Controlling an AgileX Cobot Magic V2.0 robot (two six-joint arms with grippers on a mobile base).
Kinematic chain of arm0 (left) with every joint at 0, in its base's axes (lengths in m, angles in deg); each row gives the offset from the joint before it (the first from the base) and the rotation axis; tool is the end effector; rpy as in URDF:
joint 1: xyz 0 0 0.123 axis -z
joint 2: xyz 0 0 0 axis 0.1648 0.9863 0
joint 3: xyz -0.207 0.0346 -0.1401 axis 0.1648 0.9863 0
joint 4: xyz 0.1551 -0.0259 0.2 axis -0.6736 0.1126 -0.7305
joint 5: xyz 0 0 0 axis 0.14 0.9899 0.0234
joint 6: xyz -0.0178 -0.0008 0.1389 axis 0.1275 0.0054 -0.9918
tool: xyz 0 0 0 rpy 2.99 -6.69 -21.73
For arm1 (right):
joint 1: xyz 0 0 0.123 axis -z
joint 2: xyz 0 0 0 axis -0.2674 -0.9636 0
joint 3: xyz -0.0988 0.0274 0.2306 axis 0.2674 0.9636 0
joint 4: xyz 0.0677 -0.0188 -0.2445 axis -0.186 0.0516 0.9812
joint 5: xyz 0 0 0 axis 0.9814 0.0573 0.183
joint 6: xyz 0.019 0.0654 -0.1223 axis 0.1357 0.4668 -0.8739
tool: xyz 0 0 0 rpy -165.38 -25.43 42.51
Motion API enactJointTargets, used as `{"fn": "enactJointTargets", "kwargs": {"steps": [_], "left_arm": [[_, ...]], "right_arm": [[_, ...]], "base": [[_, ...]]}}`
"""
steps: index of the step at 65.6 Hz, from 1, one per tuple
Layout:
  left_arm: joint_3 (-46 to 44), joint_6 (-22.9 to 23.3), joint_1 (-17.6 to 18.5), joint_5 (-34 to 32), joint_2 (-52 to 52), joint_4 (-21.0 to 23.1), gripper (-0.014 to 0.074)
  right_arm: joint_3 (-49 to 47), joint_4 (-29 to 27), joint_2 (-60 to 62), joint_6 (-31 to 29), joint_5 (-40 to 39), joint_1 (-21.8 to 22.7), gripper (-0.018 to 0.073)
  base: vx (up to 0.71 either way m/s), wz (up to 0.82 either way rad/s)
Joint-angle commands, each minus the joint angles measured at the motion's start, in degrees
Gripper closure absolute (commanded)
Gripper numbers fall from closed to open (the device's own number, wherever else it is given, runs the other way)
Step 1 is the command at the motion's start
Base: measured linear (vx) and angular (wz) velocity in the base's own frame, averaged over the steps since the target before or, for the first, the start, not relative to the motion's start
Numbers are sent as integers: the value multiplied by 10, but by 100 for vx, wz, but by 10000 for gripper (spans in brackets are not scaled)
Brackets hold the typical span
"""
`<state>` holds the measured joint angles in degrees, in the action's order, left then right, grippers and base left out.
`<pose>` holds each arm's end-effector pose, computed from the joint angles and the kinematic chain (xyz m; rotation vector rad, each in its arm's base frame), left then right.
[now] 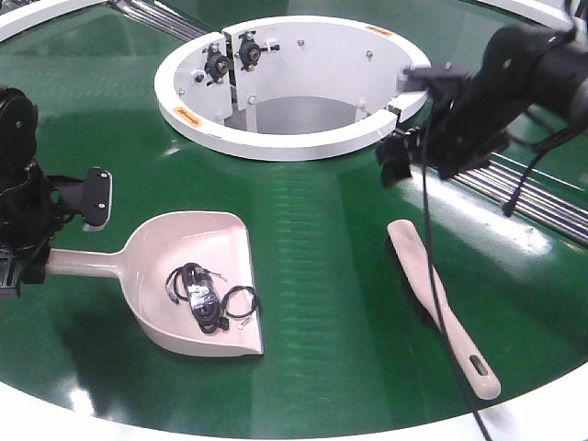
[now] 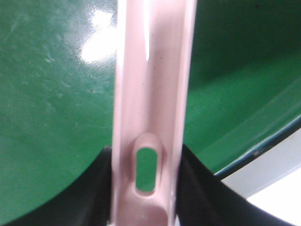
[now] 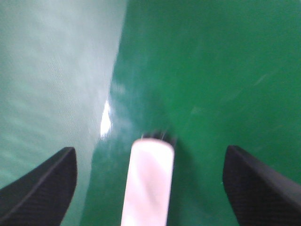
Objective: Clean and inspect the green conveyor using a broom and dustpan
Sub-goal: 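Lower the brush onto the conveyor and release it with the right gripper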
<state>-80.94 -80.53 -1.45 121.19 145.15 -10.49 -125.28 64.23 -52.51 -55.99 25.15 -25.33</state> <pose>0.3465 -0.0201 0.1663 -1.9425 -2.3545 -0.2989 0.4315 0.0895 0.2166 -0.3042 2.6360 0.1850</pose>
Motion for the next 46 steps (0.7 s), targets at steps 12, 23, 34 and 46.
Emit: {"fn": "enactJointTargets", "kwargs": {"steps": [12,23,34,46], "left_arm": [[-16,11,4,12,-31,4,603],[-16,11,4,12,-31,4,603],[-16,11,4,12,-31,4,603],[-16,11,4,12,-31,4,603]], "right_arm": [[0,43,126,-6,-66,2,-15],[140,41,233,-6,-195,3,-15],[315,38,376,-6,-311,3,-14],[477,40,538,-6,-346,3,16]], "base": [[0,0],[0,0],[0,0],[0,0]]}}
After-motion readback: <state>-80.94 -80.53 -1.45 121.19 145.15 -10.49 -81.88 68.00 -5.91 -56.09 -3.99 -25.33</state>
